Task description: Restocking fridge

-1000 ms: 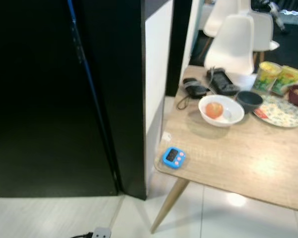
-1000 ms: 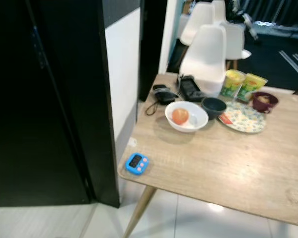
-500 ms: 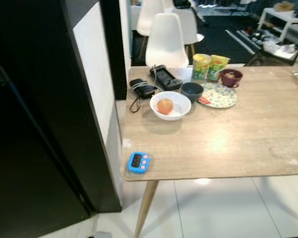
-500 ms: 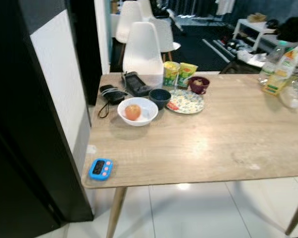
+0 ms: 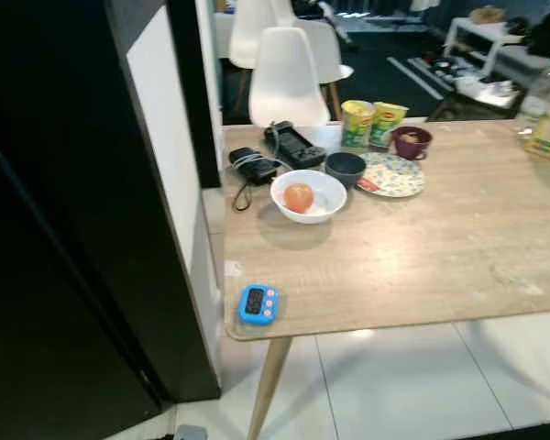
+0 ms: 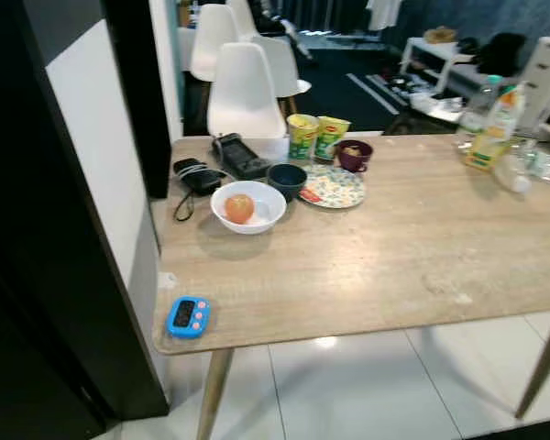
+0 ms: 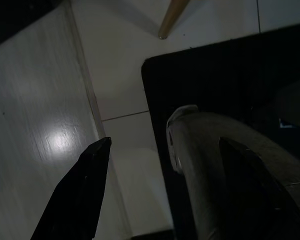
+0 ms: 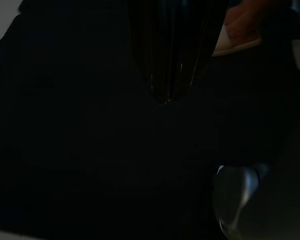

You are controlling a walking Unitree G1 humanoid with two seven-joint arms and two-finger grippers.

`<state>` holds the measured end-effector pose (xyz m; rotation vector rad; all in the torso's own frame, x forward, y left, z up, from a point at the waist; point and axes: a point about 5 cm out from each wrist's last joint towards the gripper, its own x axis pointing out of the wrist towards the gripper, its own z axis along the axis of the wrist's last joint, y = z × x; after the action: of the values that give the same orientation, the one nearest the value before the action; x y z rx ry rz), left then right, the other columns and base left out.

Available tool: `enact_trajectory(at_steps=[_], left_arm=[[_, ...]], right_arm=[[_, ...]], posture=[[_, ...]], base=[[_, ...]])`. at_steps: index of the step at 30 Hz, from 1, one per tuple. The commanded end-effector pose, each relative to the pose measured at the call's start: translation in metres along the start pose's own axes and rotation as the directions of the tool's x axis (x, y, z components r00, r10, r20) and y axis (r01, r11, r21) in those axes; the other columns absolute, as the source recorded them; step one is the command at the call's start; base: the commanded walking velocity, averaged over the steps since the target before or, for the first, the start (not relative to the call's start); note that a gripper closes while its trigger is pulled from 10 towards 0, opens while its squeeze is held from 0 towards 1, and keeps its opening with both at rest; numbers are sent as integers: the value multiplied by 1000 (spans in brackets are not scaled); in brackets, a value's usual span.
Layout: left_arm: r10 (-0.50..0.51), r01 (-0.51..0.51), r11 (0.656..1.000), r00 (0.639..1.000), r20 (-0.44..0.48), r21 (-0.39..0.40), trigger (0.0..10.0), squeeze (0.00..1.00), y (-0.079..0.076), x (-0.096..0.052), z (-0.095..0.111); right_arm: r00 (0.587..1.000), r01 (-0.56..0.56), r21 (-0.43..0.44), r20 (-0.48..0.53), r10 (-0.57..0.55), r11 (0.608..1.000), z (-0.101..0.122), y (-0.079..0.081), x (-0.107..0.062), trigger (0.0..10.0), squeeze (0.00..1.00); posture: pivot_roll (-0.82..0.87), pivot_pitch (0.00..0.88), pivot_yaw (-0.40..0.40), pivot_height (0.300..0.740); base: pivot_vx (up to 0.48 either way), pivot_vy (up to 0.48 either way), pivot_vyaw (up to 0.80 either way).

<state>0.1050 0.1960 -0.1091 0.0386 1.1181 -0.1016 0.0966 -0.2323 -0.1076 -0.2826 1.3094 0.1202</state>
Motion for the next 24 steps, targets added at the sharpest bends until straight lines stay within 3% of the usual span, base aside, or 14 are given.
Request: enact_trajectory(at_steps=[1,16,24], left_arm=[[-8,8,1000,999,-53,2,10000,0,-4,-1,-12],[6,-6,1000,999,-51,3,10000,0,0,-2,-11],[38,-39,999,999,-38,-3,10000,0,3,-2,-9]], right_arm=[[1000,11,12,16,-11,1000,3,-4,-1,10000,0],[1000,4,10,25,-4,1000,5,-3,0,10000,0],[1000,2,12,21,-3,1000,3,-3,0,10000,0]], posture=[[48,0,-47,740],[51,0,-40,740],[51,0,-43,740]], base=[[0,-442,0],[0,-29,0],[0,-443,0]])
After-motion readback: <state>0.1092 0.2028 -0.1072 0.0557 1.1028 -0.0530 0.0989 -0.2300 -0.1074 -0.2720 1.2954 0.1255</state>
